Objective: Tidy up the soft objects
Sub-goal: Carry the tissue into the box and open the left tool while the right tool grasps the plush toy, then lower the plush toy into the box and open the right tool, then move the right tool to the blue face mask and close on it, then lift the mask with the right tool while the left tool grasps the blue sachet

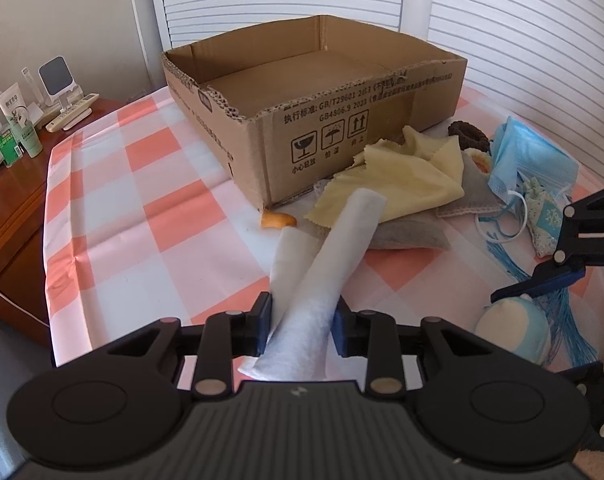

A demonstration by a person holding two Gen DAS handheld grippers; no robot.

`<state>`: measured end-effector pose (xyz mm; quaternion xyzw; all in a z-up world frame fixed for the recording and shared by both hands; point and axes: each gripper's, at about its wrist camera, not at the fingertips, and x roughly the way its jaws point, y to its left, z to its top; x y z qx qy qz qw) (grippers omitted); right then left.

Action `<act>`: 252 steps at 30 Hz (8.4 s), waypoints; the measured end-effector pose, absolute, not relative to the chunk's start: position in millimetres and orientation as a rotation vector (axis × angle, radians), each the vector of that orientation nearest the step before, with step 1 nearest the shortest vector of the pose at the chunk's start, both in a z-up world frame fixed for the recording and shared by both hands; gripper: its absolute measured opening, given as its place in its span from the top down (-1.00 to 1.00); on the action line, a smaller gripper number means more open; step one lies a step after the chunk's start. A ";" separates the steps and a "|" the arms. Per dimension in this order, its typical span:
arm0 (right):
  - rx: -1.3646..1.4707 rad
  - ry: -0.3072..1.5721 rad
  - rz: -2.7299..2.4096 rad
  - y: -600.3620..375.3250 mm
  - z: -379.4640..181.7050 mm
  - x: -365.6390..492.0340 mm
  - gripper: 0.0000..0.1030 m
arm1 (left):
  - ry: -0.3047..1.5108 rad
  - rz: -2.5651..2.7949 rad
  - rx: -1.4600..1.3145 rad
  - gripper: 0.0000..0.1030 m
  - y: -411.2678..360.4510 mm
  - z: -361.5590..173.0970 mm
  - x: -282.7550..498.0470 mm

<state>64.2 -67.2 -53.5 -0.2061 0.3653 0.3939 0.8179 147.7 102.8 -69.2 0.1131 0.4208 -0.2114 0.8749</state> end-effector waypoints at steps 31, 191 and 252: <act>-0.429 0.669 0.730 -102.7 -2.5 61.6 0.01 | 0.815 -0.417 0.312 0.71 107.6 0.1 106.5; -0.197 0.807 0.444 -188.5 -25.6 110.1 -1.00 | 0.851 -0.199 0.106 -0.99 42.2 -60.8 129.7; -0.096 0.812 0.233 -252.2 -30.6 125.1 0.76 | 0.918 -0.694 0.277 -0.01 -59.7 -68.4 113.2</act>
